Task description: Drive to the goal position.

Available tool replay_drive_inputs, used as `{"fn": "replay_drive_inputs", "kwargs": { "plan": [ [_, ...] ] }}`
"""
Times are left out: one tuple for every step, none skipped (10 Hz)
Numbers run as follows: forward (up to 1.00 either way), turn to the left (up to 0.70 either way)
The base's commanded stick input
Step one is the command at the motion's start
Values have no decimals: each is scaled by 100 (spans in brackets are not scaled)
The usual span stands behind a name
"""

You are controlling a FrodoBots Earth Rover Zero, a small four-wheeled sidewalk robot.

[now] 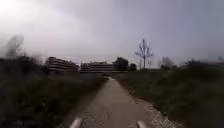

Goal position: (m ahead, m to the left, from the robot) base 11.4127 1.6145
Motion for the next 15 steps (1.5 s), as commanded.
{"fn": "replay_drive_inputs", "kwargs": {
  "plan": [
    [70, 0],
    [70, 0],
    [70, 0],
    [70, 0],
    [70, 0],
    [70, 0],
    [70, 0],
    [70, 0],
    [70, 0],
    [70, 0],
    [70, -15],
    [70, -33],
    [70, -29],
    [70, -17],
    [70, 0]
  ]
}}
